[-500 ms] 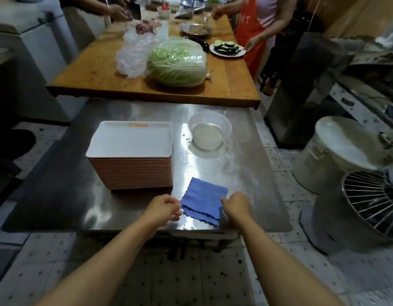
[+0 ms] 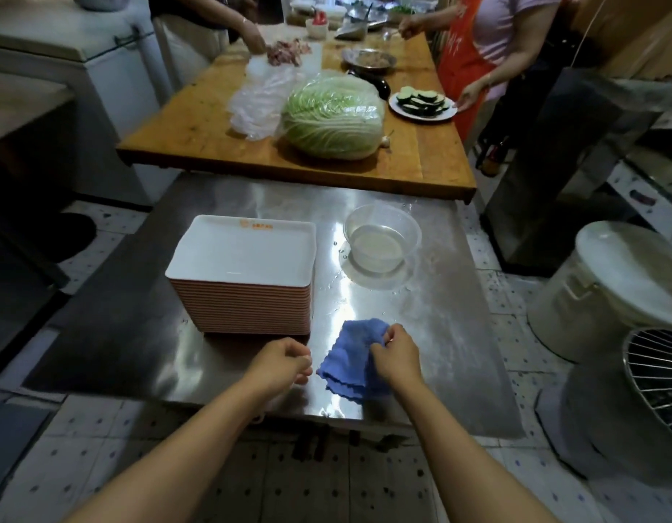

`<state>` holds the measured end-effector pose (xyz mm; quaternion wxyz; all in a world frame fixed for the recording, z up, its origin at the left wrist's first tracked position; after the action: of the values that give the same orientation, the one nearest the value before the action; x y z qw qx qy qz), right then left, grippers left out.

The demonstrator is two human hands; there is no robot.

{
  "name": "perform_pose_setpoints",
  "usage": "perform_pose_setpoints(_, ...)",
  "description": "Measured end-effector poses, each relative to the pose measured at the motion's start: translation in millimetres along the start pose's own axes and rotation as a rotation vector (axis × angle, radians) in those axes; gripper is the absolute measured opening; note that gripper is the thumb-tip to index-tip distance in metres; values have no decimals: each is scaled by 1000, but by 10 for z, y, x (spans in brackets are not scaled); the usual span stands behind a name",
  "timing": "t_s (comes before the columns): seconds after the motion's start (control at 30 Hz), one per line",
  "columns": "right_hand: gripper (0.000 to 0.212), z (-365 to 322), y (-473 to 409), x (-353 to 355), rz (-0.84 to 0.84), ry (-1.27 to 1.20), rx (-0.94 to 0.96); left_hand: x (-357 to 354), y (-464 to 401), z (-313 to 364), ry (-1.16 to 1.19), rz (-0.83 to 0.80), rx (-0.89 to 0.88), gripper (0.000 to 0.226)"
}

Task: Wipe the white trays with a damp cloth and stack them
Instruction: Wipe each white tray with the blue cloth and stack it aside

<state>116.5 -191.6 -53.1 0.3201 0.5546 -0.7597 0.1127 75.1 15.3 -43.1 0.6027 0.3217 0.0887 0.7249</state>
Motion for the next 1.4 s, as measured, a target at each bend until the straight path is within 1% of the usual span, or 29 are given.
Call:
perform_pose_setpoints(0.1, 17, -473, 150, 119, -101, -52, 122, 149, 62, 92, 10, 25, -26, 9)
perform_pose_setpoints(0.17, 16, -822, 276, 210, -168, -129, 188, 235, 110, 154, 83, 27, -13, 13)
perform_pose_setpoints(0.2, 18, -996, 345, 262, -206, -191, 220, 266, 149, 194, 135, 8, 4, 11)
perform_pose_setpoints(0.23, 18, -1167, 419, 309, -257, -256, 248, 280, 209, 249, 210, -38, 26, 14)
perform_pose_setpoints(0.3, 14, -1447, 558, 376, -383, -351, 289, 292, 303, 341, 422, -174, 83, 32)
perform_pose_setpoints(0.33, 14, -1551, 604, 392, -433, -370, 303, 306, 348, 402, 547, -240, 110, 35)
perform_pose_setpoints(0.4, 17, -1680, 643, 414, -457, -320, 346, 384, 431, 540, 769, -319, 105, 31)
perform_pose_setpoints(0.43, 19, -1729, 644, 425, -429, -253, 390, 451, 474, 612, 840, -342, 49, 27)
perform_pose_setpoints(0.47, 19, -1760, 631, 437, -390, -185, 441, 533, 480, 661, 836, -318, -27, 26)
perform_pose_setpoints(0.5, 19, -1793, 624, 443, -357, -133, 494, 633, 478, 693, 771, -257, -120, 27)
perform_pose_setpoints(0.57, 16, -1840, 623, 425, -343, -102, 568, 858, 462, 744, 453, -43, -305, 29)
perform_pose_setpoints(0.6, 16, -1862, 623, 405, -356, -105, 589, 976, 441, 762, 290, 84, -373, 27)
perform_pose_setpoints(0.63, 16, -1891, 629, 382, -376, -115, 605, 1091, 425, 791, 185, 200, -426, 25)
perform_pose_setpoints(0.7, 17, -1997, 647, 346, -410, -181, 631, 1282, 455, 914, 167, 338, -534, 30)
perform_pose_setpoints(0.77, 26, -2109, 649, 309, -431, -261, 640, 1429, 477, 1023, 234, 377, -598, 42)
perform_pose_setpoints(0.83, 37, -2195, 656, 251, -460, -292, 635, 1523, 510, 1097, 316, 335, -614, 48)
perform_pose_setpoints(0.93, 36, -2230, 599, 149, -520, -373, 531, 1603, 456, 1096, 465, 207, -479, 51)
perform_pose_setpoints(1.0, 26, -2252, 563, 94, -484, -383, 494, 1656, 392, 1089, 533, 151, -402, 43)
perform_pose_setpoints(1.07, 5, -2297, 545, 45, -405, -328, 520, 1677, 331, 1107, 515, 136, -375, 32)
perform_pose_setpoints(1.13, 22, -2317, 514, -35, -348, -296, 495, 1687, 246, 1130, 437, 143, -370, 18)
perform_pose_setpoints(1.2, 32, -2346, 453, -55, -266, -316, 422, 1716, 111, 1132, 362, 163, -376, 21)
perform_pose_setpoints(1.23, 33, -2374, 424, -42, -212, -324, 404, 1746, 45, 1129, 318, 184, -386, 23)
perform_pose_setpoints(1.3, 25, -2465, 355, 3, -70, -308, 440, 1834, -96, 1115, 237, 233, -407, 24)
perform_pose_setpoints(1.37, 18, -2583, 328, 54, 132, -221, 562, 1915, -253, 1105, 156, 259, -441, 24)
perform_pose_setpoints(1.4, 17, -2629, 338, 63, 238, -162, 633, 1942, -332, 1107, 121, 255, -457, 24)
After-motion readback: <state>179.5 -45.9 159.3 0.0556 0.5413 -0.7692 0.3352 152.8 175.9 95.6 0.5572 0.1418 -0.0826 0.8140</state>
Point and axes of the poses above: each hand's wrist, its own y-axis away from the middle knuckle, its own x-axis out of the back of the hand, z = x × y, the point moved 7 cm from there along -y, towards the middle knuckle, and after that the axes turned 12 degrees about z, right-handed, at the moved point
